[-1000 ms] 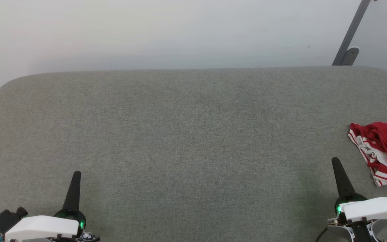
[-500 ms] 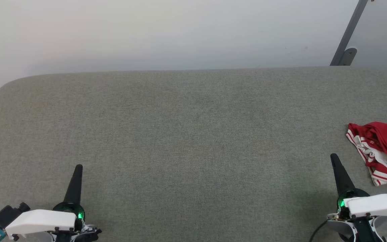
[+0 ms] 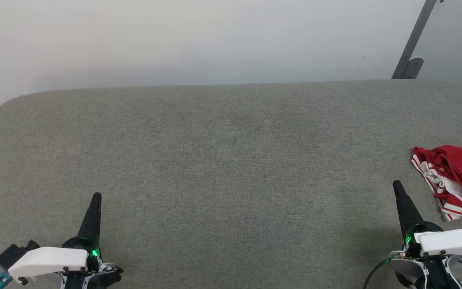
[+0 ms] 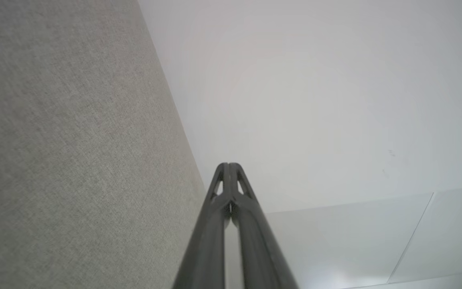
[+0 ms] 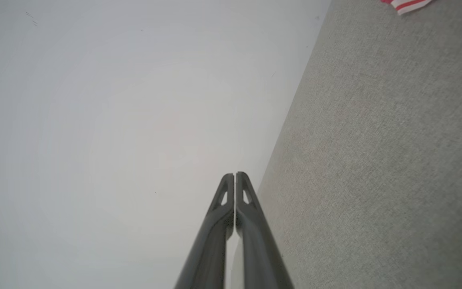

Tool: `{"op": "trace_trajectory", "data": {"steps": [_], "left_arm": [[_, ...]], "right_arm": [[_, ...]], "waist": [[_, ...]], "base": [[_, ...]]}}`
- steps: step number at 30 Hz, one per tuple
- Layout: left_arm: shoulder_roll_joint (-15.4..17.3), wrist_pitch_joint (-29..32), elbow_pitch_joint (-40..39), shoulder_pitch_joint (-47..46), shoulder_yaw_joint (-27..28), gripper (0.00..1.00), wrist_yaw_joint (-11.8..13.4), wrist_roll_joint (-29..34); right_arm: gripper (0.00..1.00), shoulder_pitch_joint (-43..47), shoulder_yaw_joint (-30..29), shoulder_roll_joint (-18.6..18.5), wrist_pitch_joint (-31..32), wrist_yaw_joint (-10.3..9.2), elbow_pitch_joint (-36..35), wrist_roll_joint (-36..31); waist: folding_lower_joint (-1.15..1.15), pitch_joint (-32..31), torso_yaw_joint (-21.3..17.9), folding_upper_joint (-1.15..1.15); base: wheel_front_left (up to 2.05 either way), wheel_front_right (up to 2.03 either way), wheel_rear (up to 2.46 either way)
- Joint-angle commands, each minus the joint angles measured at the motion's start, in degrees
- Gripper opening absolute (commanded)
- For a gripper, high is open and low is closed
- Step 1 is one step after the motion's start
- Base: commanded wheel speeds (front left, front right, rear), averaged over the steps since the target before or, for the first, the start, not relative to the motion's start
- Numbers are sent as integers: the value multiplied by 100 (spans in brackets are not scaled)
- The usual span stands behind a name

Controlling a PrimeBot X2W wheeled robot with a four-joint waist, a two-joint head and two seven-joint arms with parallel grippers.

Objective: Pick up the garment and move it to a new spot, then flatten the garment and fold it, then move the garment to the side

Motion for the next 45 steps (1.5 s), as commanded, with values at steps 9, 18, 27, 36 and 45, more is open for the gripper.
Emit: {"op": "trace_trajectory", "data": {"steps": [9, 18, 27, 36, 45], "left_arm": [[-78, 137, 54, -199, 77, 0, 11, -359], [-129, 232, 95, -276, 117, 0, 12, -623], [-195, 314, 137, -336, 153, 0, 12, -843], [-203, 323, 135, -331, 163, 0, 12, -816], [-209, 326, 134, -332, 174, 0, 12, -801]], "right_arm": [[0, -143, 13, -22, 78, -1, 40, 475], [0, -190, 15, -22, 140, -1, 90, 787], [0, -227, 18, -20, 185, -2, 134, 1078], [0, -213, 17, -20, 182, -2, 128, 1067], [0, -213, 19, -20, 182, -2, 127, 1067]], "waist": [[0, -14, -22, 0], [0, -26, -40, 0], [0, -38, -59, 0], [0, -38, -59, 0], [0, -38, -59, 0]], "base": [[0, 0, 0], [0, 0, 0], [0, 0, 0], [0, 0, 0], [0, 0, 0]]}}
